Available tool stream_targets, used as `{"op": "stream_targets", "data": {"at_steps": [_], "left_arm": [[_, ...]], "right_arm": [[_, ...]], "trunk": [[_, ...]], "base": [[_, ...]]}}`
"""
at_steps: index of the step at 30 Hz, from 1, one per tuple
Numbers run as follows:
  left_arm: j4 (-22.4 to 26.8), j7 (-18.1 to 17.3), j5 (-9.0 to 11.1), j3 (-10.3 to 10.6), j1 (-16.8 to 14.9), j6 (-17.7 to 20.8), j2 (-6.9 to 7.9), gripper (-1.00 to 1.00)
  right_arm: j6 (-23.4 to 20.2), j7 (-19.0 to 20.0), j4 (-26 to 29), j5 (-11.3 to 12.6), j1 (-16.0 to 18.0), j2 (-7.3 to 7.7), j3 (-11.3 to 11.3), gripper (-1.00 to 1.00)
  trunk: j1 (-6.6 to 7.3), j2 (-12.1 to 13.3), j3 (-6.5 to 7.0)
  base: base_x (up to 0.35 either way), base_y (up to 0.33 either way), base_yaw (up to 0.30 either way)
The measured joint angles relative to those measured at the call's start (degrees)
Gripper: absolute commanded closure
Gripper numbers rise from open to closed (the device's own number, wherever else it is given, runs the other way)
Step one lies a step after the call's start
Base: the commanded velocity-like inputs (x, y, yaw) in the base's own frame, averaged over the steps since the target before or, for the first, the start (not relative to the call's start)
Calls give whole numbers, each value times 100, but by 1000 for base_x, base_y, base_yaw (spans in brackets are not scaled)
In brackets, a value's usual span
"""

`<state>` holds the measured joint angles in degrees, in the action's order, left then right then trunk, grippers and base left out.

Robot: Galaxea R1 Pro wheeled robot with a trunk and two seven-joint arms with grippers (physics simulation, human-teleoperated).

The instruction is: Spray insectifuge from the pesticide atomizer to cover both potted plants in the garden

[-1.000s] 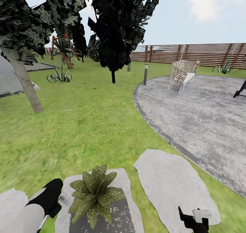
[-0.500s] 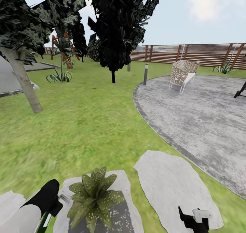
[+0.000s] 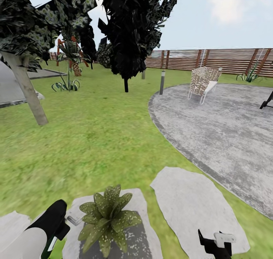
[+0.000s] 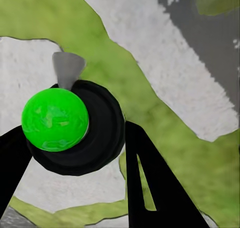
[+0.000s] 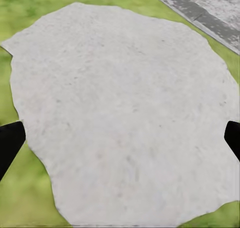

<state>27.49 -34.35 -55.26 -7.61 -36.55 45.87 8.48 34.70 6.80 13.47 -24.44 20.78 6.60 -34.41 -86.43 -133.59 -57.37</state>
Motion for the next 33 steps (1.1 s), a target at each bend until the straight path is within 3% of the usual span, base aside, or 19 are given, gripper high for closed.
{"op": "stream_targets", "data": {"at_steps": [11, 18, 27, 33], "left_arm": [[-128, -1, 15, -15, 43, 1, 17, 100], [-529, -6, 33, -6, 78, -50, -85, 100], [-547, -3, 8, -12, 78, -63, -99, 100], [-555, -4, 9, -111, 80, -62, -87, 100]], "right_arm": [[0, 0, 0, 0, 0, 6, 0, -100], [1, 0, 2, 0, -1, 9, 1, -100], [1, 0, 2, 0, -1, 9, 1, -100], [1, 0, 1, 0, 0, 9, 0, -100]], "trunk": [[2, 0, 0], [1, 0, 0], [2, 0, 0], [2, 0, 0]], "base": [[8, 258, 0], [6, 12, -133], [26, 0, -222], [154, 0, -39]]}}
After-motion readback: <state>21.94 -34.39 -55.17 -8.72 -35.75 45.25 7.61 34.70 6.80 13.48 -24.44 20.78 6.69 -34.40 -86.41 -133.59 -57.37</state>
